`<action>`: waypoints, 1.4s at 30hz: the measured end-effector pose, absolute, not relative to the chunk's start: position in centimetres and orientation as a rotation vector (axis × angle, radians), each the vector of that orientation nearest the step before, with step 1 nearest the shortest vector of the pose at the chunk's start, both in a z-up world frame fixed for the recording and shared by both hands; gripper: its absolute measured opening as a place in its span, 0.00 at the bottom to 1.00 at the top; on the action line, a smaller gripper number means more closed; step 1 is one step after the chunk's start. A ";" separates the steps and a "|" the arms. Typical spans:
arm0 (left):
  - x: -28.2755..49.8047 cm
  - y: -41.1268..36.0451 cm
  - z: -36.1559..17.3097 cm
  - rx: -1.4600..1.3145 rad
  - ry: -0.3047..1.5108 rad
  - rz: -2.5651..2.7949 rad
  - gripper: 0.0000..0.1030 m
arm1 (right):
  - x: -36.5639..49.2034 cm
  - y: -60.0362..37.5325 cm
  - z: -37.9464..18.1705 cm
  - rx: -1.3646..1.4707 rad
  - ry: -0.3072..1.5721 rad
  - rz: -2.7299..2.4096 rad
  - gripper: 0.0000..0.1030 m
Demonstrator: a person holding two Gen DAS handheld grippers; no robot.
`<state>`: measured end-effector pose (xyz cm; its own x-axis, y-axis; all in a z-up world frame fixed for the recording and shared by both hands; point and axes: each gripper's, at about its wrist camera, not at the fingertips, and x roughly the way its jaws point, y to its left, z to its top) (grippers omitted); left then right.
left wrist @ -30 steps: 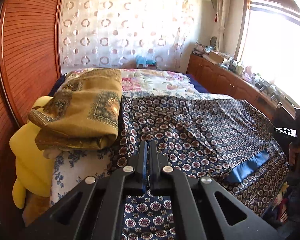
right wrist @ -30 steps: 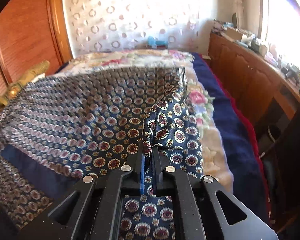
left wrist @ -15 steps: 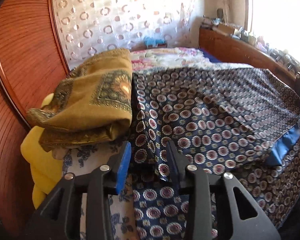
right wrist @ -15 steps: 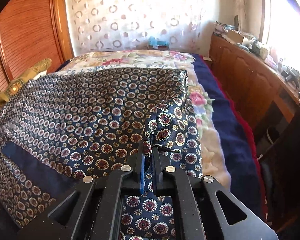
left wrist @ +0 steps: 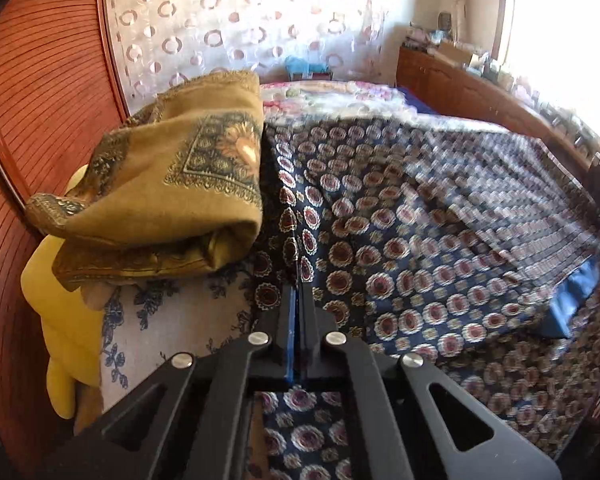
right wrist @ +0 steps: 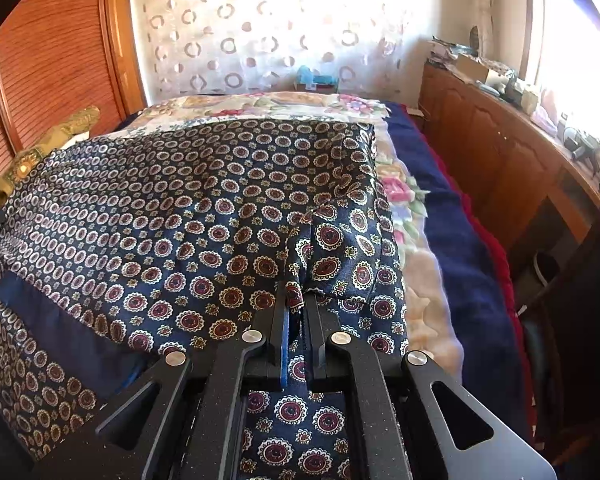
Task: Fold small clothes
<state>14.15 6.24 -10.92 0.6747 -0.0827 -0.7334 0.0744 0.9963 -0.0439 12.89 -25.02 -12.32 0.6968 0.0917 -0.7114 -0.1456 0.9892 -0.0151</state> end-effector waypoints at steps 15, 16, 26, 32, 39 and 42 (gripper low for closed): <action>6.9 6.6 -7.7 -0.109 0.706 -0.146 0.00 | 8.0 -26.5 -9.8 -0.038 0.742 0.160 0.02; 6.6 6.8 -7.9 -0.116 0.712 -0.145 0.00 | 7.3 -26.6 -9.6 -0.037 0.740 0.161 0.02; 3.7 6.9 -10.6 -0.137 0.752 -0.118 0.00 | 2.8 -27.4 -9.6 -0.045 0.774 0.162 0.02; 3.8 6.7 -11.2 -0.126 0.767 -0.104 0.06 | 3.5 -27.3 -11.0 -0.050 0.803 0.135 0.05; 3.7 7.1 -11.9 -0.127 0.805 -0.077 0.24 | 3.6 -27.1 -10.3 -0.038 0.766 0.125 0.16; 3.9 7.2 -12.9 -0.135 0.841 -0.069 0.25 | 3.5 -26.8 -10.1 -0.043 0.747 0.124 0.23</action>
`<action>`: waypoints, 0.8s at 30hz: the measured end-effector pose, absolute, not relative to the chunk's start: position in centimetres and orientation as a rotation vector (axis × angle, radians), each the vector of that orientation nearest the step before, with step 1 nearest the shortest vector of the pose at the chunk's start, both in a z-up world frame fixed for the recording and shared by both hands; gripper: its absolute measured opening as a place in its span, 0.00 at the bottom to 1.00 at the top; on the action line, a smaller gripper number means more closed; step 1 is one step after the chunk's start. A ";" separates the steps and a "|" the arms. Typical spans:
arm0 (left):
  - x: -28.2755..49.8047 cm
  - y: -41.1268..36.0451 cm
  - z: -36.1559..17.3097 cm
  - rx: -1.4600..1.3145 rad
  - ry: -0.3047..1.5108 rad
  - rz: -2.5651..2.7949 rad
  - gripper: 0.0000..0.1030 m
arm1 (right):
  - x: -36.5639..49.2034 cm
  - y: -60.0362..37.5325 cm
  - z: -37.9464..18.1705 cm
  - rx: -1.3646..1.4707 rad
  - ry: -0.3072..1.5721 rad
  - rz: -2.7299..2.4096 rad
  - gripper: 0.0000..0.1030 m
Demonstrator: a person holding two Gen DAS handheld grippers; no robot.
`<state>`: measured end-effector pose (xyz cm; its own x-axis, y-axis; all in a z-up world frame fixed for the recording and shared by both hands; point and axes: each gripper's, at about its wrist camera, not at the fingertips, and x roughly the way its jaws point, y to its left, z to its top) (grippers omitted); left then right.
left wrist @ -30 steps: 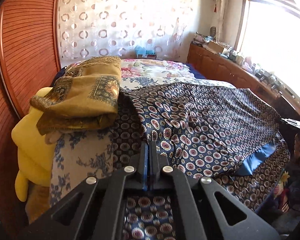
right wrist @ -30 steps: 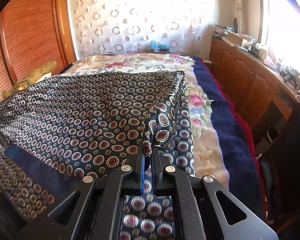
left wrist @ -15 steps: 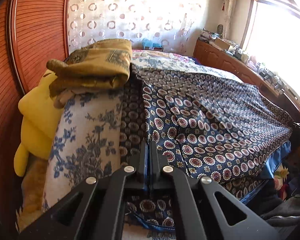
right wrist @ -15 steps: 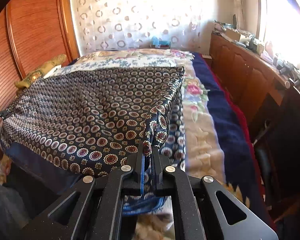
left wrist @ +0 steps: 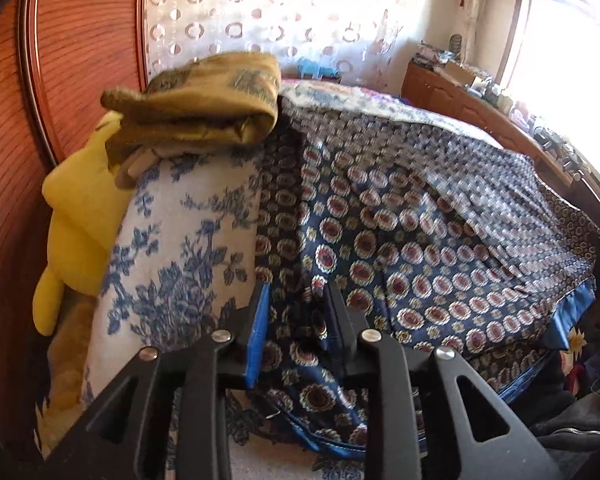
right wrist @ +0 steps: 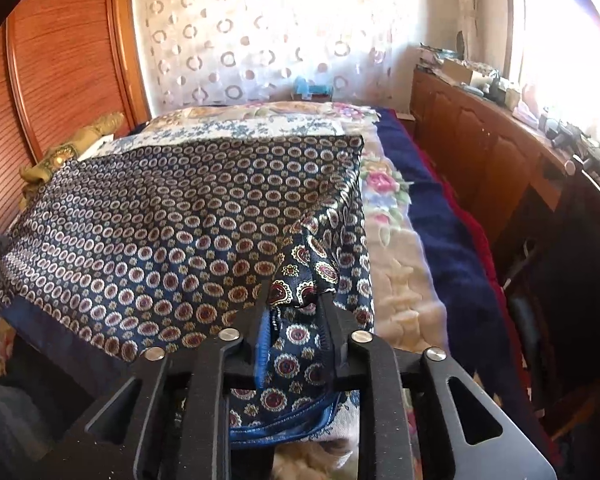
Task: Fold small clothes
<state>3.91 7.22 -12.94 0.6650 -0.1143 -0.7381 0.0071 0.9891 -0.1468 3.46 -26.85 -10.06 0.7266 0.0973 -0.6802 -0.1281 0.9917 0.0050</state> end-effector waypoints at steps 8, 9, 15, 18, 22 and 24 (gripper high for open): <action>3.9 6.6 -13.2 -0.077 0.815 -0.039 0.28 | 3.6 -24.3 -9.5 -0.087 0.708 0.162 0.33; 4.0 6.4 -13.3 -0.067 0.809 -0.032 0.29 | 3.7 -23.9 -9.4 -0.091 0.703 0.169 0.35; 4.5 6.8 -13.5 -0.080 0.767 0.001 0.36 | 4.4 -21.4 -9.9 -0.101 0.698 0.222 0.44; 4.6 6.6 -13.5 -0.072 0.764 0.017 0.36 | 4.9 -20.0 -10.9 -0.115 0.712 0.241 0.44; 4.7 6.8 -13.5 -0.079 0.760 0.014 0.37 | 5.3 -18.4 -12.3 -0.109 0.736 0.278 0.44; 4.9 6.8 -13.5 -0.079 0.763 0.012 0.37 | 5.4 -17.9 -12.7 -0.111 0.744 0.290 0.44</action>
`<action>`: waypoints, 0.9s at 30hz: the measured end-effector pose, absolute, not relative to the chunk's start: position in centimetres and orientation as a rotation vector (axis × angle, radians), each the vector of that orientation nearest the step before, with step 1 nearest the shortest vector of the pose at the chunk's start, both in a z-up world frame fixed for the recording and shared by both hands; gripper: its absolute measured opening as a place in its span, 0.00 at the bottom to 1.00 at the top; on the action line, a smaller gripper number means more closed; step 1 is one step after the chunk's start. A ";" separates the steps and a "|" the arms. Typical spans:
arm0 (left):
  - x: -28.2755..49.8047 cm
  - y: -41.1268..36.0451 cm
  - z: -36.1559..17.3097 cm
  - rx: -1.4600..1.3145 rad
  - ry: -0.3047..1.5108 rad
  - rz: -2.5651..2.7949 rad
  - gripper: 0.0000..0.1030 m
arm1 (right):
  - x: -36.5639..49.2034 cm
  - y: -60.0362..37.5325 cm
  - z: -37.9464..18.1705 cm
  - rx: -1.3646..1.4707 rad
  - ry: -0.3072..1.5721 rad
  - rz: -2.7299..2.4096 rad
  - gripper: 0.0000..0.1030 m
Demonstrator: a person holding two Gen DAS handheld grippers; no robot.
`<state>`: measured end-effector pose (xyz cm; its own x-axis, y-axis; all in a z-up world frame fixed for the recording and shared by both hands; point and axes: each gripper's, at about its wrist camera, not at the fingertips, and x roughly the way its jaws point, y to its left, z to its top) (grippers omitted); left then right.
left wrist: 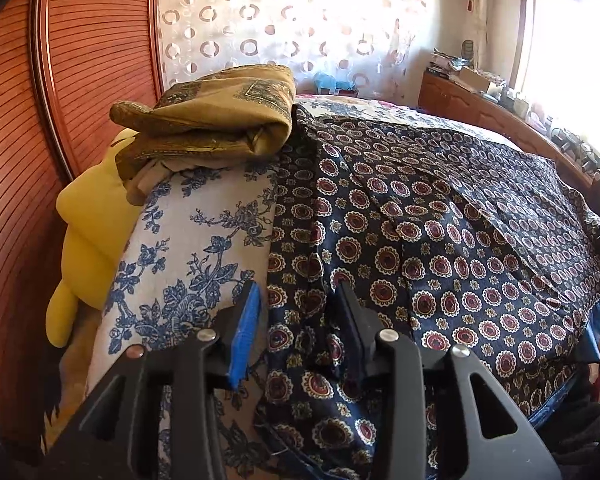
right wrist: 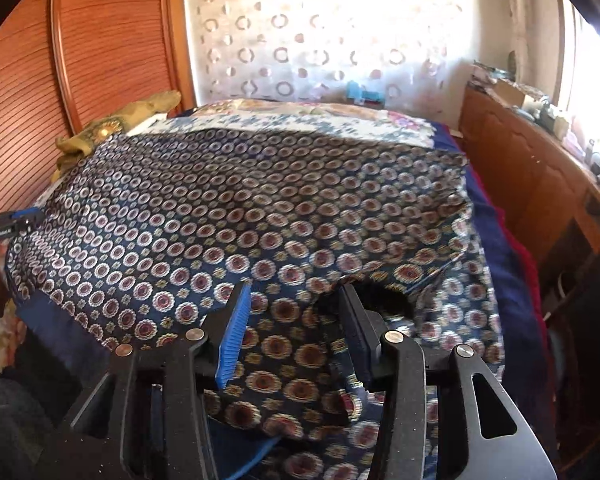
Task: Fold small clothes
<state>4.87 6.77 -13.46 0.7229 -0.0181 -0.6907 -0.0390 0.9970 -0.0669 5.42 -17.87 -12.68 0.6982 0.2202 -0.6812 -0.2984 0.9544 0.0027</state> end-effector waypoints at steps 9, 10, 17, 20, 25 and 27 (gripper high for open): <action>4.9 6.7 -13.4 -0.091 0.771 -0.025 0.21 | 6.6 -16.8 -14.2 -0.131 0.774 0.293 0.48; 4.8 6.8 -13.3 -0.100 0.774 -0.039 0.09 | 6.7 -16.7 -14.4 -0.133 0.777 0.289 0.49; 4.1 6.1 -11.8 -0.213 0.727 -0.172 0.00 | 6.8 -17.4 -14.7 -0.112 0.765 0.287 0.52; 4.0 4.2 -9.6 -0.190 0.676 -0.206 0.00 | 6.8 -17.7 -14.7 -0.102 0.766 0.290 0.52; 5.2 0.5 -5.7 -0.163 0.617 -0.319 0.00 | 6.6 -18.6 -14.5 -0.064 0.766 0.279 0.52; 6.1 -1.5 -4.1 -0.140 0.591 -0.365 0.00 | 6.4 -19.0 -14.4 -0.053 0.764 0.275 0.52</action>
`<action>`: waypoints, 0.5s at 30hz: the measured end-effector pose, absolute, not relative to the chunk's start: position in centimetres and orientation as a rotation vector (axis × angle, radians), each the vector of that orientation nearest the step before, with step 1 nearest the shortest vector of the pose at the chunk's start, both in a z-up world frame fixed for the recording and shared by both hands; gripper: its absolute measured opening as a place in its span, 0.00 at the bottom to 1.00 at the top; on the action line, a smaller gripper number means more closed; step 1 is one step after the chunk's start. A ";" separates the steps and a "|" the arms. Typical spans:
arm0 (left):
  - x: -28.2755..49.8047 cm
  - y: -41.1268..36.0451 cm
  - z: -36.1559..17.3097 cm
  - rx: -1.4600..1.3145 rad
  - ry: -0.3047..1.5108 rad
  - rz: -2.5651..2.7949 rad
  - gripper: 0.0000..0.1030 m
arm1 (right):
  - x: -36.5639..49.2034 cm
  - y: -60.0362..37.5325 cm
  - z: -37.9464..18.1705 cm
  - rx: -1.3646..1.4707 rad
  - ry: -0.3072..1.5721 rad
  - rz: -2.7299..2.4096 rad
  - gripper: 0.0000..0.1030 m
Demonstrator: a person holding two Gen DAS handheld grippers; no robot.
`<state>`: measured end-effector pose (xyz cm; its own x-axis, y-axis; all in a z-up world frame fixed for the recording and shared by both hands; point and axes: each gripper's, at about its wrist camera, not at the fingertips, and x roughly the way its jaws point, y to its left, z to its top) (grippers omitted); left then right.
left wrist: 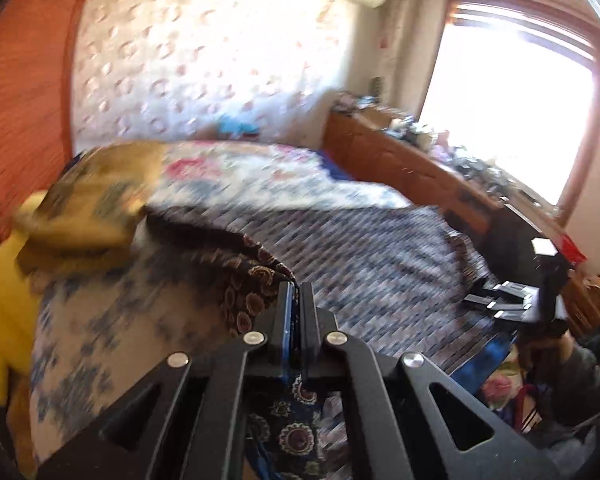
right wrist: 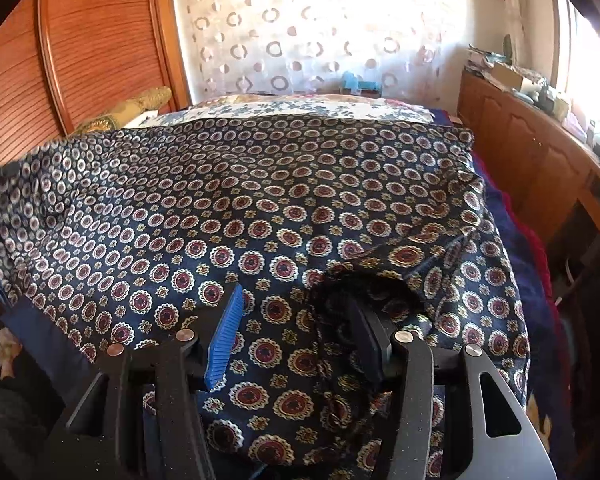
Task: Fold small clothes
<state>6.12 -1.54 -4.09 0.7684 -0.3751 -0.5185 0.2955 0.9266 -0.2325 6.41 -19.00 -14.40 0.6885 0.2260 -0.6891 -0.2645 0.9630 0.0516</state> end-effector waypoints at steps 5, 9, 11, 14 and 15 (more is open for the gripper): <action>8.1 -7.0 -1.3 -0.081 0.548 -0.479 0.00 | 5.9 -19.9 -14.0 -0.039 0.752 0.264 0.52; 9.5 -11.1 0.3 -0.044 0.533 -0.553 0.00 | 5.1 -20.9 -13.6 -0.027 0.735 0.258 0.52; 10.1 -13.0 0.8 -0.025 0.530 -0.582 0.00 | 4.7 -21.4 -13.3 -0.021 0.726 0.254 0.52; 10.9 -15.6 1.4 0.003 0.528 -0.617 0.00 | 4.1 -22.4 -12.9 -0.010 0.714 0.251 0.52; 11.2 -16.4 1.6 0.011 0.528 -0.627 0.00 | 3.9 -22.7 -12.8 -0.006 0.710 0.250 0.52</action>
<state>11.22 -16.39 1.57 0.6824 -0.5561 -0.4744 0.5618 0.8142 -0.1464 3.85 -22.69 -12.79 0.7295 0.2249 -0.6459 -0.2293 0.9702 0.0789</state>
